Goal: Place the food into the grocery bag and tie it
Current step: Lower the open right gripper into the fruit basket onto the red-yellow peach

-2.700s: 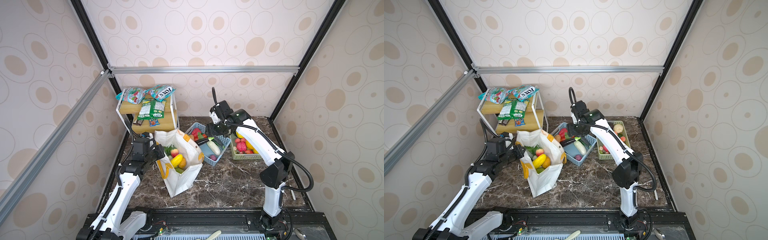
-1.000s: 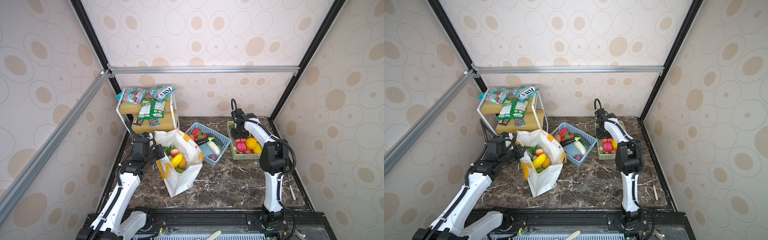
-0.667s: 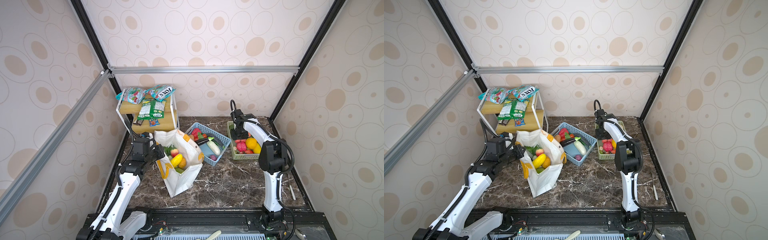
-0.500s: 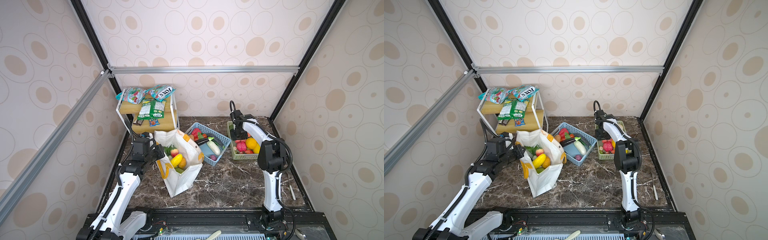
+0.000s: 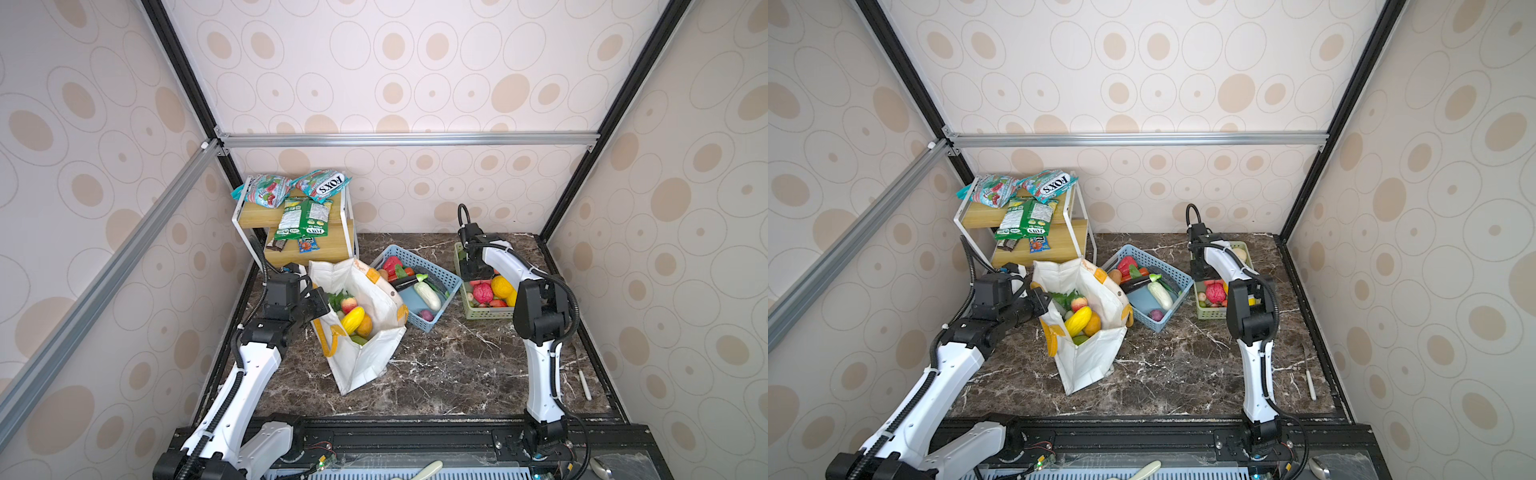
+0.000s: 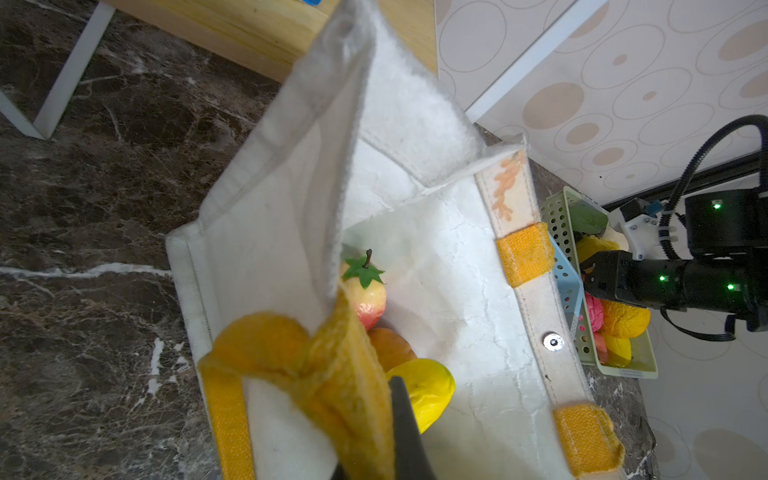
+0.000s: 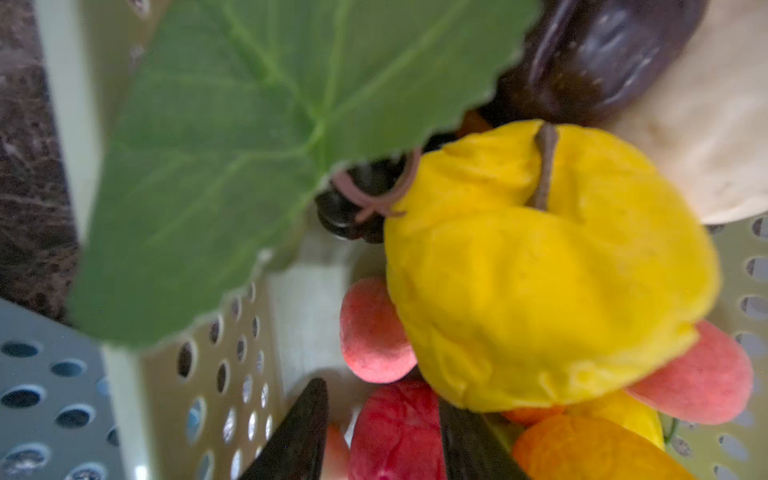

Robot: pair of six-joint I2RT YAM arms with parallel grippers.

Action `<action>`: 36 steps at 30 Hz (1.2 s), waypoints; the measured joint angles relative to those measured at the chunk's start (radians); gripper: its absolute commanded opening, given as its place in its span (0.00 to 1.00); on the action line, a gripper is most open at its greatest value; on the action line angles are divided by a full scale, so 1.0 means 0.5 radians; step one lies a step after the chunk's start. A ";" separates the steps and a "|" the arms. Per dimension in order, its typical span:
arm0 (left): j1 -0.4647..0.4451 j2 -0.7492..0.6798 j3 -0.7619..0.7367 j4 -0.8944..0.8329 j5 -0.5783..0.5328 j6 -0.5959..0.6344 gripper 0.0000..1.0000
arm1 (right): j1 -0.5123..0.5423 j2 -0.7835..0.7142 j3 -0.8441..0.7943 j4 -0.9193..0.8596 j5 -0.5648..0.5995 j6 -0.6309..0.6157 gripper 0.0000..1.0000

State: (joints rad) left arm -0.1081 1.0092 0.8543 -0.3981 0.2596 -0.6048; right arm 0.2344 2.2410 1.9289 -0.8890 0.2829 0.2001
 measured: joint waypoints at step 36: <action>0.000 -0.067 0.002 -0.075 -0.047 -0.010 0.00 | -0.016 0.118 0.011 0.128 -0.025 0.062 0.58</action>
State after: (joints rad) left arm -0.1081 0.9756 0.8551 -0.4355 0.2363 -0.6098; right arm 0.2264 2.3001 1.9347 -0.8249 0.2703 0.2310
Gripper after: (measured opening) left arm 0.048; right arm 0.605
